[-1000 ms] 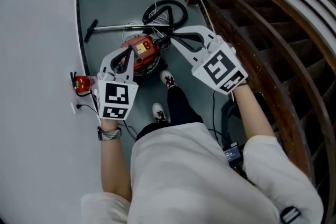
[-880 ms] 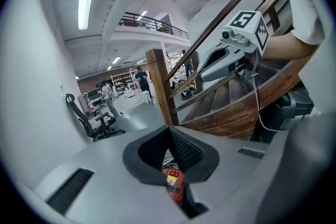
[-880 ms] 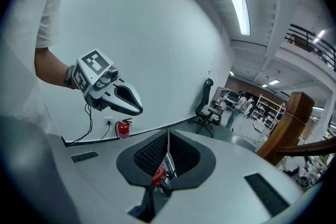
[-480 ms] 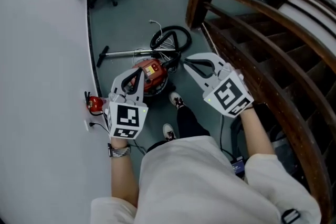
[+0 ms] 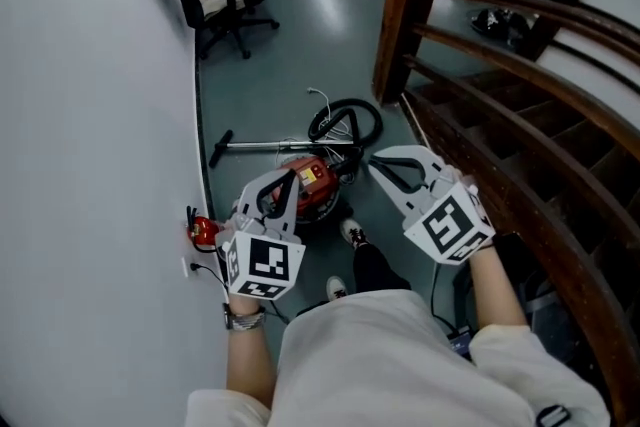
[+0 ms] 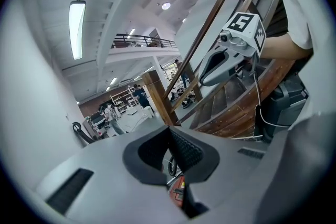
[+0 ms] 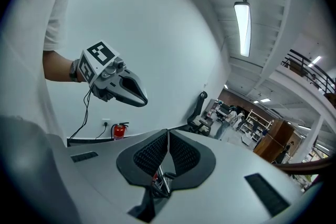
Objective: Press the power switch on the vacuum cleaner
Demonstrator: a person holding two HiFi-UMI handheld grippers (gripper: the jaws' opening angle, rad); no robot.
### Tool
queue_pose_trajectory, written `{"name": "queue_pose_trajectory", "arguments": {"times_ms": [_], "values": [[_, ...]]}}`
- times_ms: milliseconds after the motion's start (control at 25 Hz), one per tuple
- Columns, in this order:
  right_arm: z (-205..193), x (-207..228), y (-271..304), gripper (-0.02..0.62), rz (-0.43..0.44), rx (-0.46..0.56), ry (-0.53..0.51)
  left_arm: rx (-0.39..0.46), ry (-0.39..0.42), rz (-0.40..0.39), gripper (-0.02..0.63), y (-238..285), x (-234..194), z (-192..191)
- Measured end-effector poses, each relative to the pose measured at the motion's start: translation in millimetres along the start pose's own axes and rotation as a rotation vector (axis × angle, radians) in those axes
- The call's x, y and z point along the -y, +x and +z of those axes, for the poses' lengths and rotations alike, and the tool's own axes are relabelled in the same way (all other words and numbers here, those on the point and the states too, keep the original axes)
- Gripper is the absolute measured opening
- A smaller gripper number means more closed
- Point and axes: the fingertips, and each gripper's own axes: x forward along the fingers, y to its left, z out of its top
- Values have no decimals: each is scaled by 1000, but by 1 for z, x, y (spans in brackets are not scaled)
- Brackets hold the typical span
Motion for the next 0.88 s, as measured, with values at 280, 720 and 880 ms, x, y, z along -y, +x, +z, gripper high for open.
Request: {"name": "queue_pose_trajectory", "arguments": {"times_ms": [280, 720, 880], "values": [[25, -2, -11, 31, -20, 17, -39, 17, 25, 3, 0, -21, -4, 12], [39, -5, 3, 31, -6, 31, -28, 52, 22, 7, 0, -26, -17, 19], [37, 0, 8, 31, -10, 22, -16, 49, 11, 15, 0, -21, -24, 18]]}}
